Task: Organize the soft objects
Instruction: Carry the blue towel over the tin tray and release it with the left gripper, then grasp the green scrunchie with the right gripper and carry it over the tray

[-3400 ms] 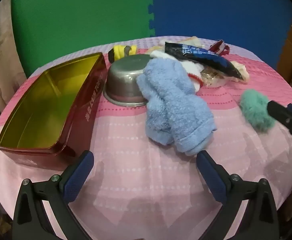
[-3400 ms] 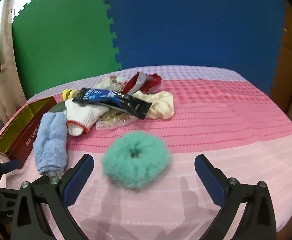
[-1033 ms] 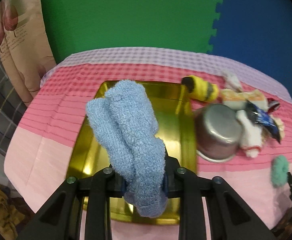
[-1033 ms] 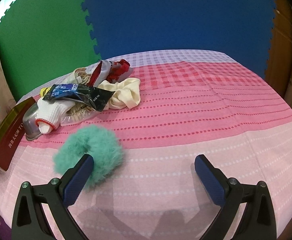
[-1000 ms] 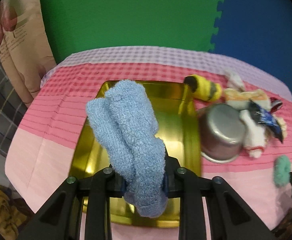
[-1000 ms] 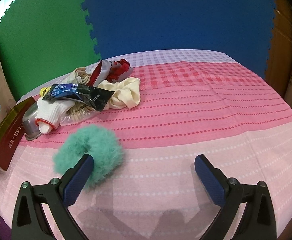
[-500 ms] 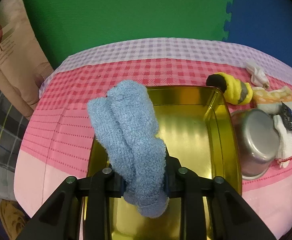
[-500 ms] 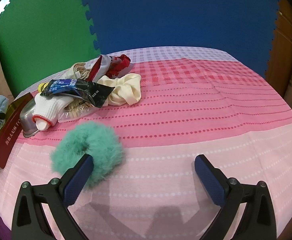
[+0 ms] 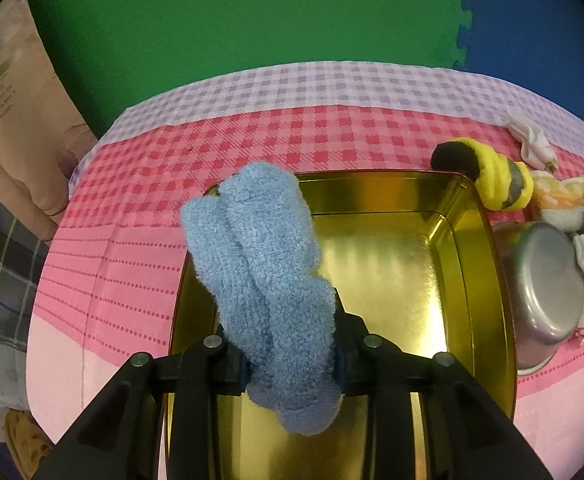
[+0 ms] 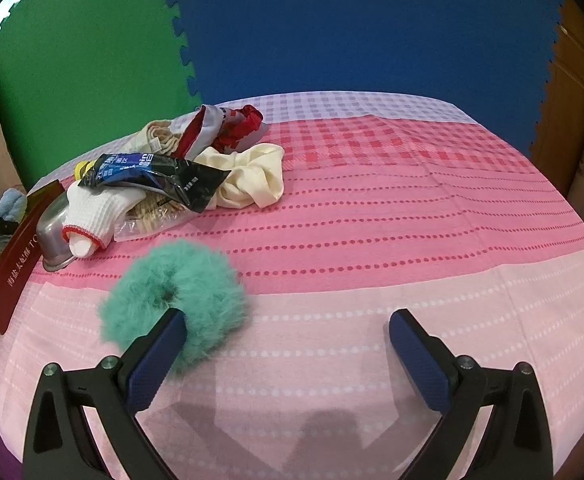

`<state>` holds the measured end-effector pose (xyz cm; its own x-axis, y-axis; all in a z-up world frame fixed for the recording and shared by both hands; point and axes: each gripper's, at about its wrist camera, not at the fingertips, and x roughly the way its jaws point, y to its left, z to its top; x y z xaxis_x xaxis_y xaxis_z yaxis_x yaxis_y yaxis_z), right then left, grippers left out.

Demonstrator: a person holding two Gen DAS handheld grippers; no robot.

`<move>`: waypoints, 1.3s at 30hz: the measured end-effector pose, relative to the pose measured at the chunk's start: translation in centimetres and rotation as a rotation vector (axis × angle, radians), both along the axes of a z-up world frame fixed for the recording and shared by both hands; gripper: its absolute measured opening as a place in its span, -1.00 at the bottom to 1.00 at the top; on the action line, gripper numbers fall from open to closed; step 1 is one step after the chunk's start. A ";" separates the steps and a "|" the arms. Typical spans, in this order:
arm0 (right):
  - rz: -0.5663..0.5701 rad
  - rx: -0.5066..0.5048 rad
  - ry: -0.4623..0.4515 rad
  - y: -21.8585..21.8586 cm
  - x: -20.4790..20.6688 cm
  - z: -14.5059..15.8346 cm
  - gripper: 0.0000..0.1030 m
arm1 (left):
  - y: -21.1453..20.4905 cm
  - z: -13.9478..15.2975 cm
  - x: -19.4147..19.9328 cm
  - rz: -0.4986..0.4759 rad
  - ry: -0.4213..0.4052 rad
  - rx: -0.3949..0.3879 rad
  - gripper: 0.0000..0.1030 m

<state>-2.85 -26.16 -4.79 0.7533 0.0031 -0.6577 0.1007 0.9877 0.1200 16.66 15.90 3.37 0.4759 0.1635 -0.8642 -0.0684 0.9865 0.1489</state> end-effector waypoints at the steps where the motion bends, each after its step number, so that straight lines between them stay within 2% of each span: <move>1: 0.000 0.000 0.001 0.0 0.0 0.0 1.00 | 0.0 -0.1 0.1 -0.001 0.003 0.000 -0.41; 4: 0.000 0.000 0.000 0.0 0.0 0.0 1.00 | 0.1 -0.4 0.5 -0.003 0.008 0.007 -0.35; 6: 0.001 0.001 0.000 0.0 0.0 0.0 1.00 | 0.1 -0.5 0.7 -0.009 0.012 0.020 -0.08; 9: 0.001 0.001 0.000 0.0 0.0 0.0 1.00 | -0.3 -0.6 0.8 -0.012 0.014 0.079 0.18; 13: 0.003 0.006 0.001 0.0 0.0 0.0 1.00 | -0.6 0.1 0.4 -0.025 -0.016 0.098 0.29; 18: 0.011 0.026 0.002 -0.3 0.1 0.0 1.00 | -0.1 2.3 -1.2 0.003 -0.072 0.043 0.39; 24: 0.080 0.020 -0.009 0.4 -0.6 1.4 1.00 | -1.0 6.1 -6.1 0.026 -0.179 -0.038 0.57; 26: 0.156 0.025 -0.009 1.2 -0.4 2.2 1.00 | -1.4 7.2 -8.2 0.027 -0.211 -0.076 0.70; 28: 0.241 0.012 0.016 2.3 0.3 2.7 1.00 | -1.9 7.8 -10.5 0.031 -0.226 -0.108 0.74; 31: 0.292 -0.063 0.038 4.1 1.2 2.8 1.00 | -2.5 8.1 -13.2 0.028 -0.239 -0.141 0.74; 36: 0.346 -0.078 0.139 5.2 3.3 1.6 1.00 | -2.4 6.6 -17.2 0.056 -0.191 -0.206 0.76; 37: 0.356 -0.078 0.159 5.3 3.6 1.4 0.91 | -2.4 6.1 -18.0 0.068 -0.181 -0.211 0.76; 38: 0.373 -0.064 0.160 5.3 3.6 1.3 0.67 | -2.4 5.8 -18.5 0.076 -0.177 -0.209 0.76; 39: 0.383 -0.063 0.161 5.3 3.6 1.3 -0.21 | -2.3 5.5 -19.1 0.089 -0.176 -0.202 0.75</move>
